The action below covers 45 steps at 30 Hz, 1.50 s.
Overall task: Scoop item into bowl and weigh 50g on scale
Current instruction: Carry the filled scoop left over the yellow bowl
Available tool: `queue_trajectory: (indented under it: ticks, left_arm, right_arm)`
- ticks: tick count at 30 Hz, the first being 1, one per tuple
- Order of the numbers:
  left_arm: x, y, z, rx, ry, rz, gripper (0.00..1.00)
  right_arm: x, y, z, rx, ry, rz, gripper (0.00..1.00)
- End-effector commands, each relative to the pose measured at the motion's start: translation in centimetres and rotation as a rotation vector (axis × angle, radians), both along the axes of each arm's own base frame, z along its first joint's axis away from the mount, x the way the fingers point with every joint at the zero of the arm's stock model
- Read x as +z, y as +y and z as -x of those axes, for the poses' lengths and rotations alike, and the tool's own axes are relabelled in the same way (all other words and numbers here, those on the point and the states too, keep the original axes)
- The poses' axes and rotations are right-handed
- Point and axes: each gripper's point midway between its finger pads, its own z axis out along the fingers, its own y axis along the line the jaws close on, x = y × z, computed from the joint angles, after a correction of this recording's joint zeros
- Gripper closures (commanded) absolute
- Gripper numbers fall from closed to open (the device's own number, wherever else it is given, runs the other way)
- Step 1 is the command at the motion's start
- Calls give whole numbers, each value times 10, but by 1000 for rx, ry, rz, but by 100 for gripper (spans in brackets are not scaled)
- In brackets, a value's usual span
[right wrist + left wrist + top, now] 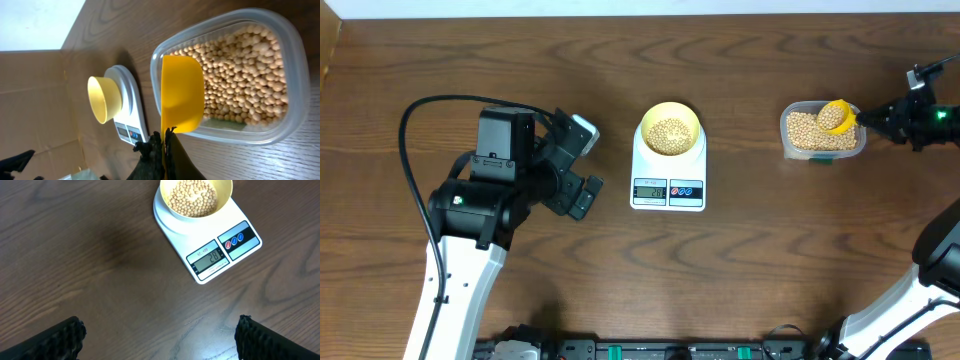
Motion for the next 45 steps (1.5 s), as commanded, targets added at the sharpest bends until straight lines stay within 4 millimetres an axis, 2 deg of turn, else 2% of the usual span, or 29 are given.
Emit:
queue_trajectory:
  ticks: [1,4,9,15,24,28,32,36,42,45]
  left_arm:
    - [-1,-1,1,-15,5,4,2]
    - [-1,-1,1,-15,5,4,2]
    - [-1,-1,1,-15,5,4,3]
    - [-1,-1,1,-15,5,4,2]
    - [-1,-1,1,-15,5,4,2]
    - [-1,-1,1,-15,5,4,3]
    - [-1,-1,1,-15,5,4,2]
    - [-1,-1,1,-15,5,4,2]
    - [-1,-1,1,-15,5,4,2]
    - [-1,-1,1,-15,5,4,2]
  right_arm:
    - [6,9,-3,29,-51,-71,99]
    - [18,18,-6,41,-96,-135,99]
    - [26,35,-10,71,-119,-185,99]
    - [40,67,-14,134,-155,-271,99]
    - [41,140,-11,274,-90,-306,99]
    - [42,185,-12,347,-71,-314,99]
    - [42,234,-23,378,-43,-304,99]
    - [39,263,-31,370,-28,-266,99]
    - [31,296,-20,387,34,-225,99]
    - [27,300,-18,390,41,-202,99]
